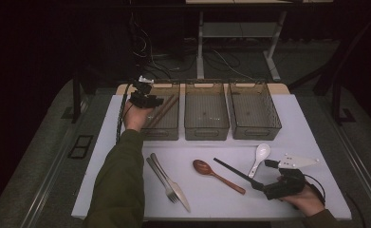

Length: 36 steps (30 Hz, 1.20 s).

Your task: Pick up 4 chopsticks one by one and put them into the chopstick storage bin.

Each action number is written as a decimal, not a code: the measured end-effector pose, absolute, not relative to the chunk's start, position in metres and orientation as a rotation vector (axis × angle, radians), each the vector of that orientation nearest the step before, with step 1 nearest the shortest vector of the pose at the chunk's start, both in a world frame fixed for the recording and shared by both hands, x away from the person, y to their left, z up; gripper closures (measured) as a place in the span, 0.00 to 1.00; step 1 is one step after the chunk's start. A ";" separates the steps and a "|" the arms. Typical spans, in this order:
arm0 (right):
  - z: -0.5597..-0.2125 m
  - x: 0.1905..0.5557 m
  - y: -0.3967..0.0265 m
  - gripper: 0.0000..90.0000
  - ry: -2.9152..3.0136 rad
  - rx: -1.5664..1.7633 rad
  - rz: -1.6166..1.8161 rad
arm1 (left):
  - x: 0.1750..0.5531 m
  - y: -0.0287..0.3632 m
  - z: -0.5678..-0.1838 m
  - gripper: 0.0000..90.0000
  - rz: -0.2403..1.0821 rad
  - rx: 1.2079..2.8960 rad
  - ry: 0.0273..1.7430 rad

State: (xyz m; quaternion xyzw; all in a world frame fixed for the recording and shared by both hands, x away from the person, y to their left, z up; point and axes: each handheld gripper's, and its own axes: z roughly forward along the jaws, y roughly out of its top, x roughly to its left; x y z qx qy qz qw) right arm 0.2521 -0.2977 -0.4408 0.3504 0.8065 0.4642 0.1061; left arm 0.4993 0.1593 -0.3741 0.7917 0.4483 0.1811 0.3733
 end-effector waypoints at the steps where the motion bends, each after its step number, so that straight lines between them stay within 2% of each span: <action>1: -0.441 0.252 -0.298 0.01 2.376 1.030 1.367 | 0.499 0.159 -0.373 0.62 0.459 2.019 1.140; 10: -0.441 0.252 -0.298 0.01 2.377 1.034 1.365 | 0.486 0.156 -0.363 0.48 0.385 2.022 1.035; 20: -0.441 0.252 -0.297 0.01 2.380 1.032 1.358 | 0.465 0.152 -0.356 0.39 0.338 2.029 0.930; 36: -0.442 0.252 -0.296 0.01 2.379 1.029 1.357 | 0.417 0.141 -0.350 0.23 0.326 2.066 0.794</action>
